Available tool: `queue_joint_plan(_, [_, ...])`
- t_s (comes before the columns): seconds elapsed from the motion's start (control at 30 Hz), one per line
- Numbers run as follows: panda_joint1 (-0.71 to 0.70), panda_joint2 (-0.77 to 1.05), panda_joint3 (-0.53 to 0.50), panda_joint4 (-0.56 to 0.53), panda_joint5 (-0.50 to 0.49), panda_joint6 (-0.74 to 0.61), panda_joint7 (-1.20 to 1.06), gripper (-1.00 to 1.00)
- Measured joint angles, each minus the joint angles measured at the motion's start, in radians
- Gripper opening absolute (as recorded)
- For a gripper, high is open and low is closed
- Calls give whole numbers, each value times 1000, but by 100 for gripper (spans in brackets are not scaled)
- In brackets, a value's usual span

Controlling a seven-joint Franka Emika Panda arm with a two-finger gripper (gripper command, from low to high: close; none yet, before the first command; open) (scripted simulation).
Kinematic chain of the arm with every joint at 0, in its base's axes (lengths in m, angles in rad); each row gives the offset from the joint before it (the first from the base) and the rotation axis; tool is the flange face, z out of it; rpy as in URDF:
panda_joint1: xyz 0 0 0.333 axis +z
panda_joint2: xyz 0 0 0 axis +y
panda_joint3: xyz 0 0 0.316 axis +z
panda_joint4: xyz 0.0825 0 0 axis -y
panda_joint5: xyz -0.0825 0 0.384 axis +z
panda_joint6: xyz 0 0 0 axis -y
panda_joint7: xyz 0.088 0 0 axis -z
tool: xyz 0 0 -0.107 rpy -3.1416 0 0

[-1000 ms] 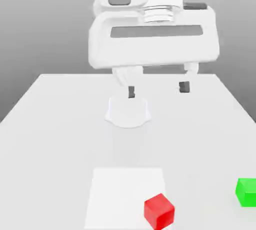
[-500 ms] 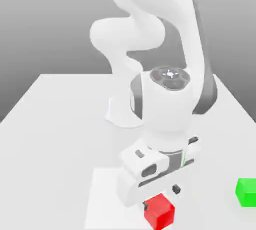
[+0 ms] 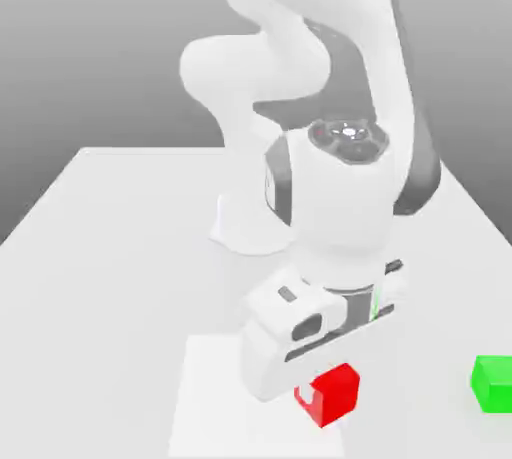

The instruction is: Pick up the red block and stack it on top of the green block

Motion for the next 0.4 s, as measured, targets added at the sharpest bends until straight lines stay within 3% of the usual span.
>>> queue_joint_plan(0.17, [140, -1, 122, 50, -51, -53, 9, -100])
queue_joint_plan(0.27, [198, 98, 128, 76, -105, 17, 40, -100])
queue_joint_plan(0.3, [208, 127, 122, 79, -118, 42, 49, 100])
queue_joint_plan(0.4, [208, 127, 122, 79, -118, 42, 49, 100])
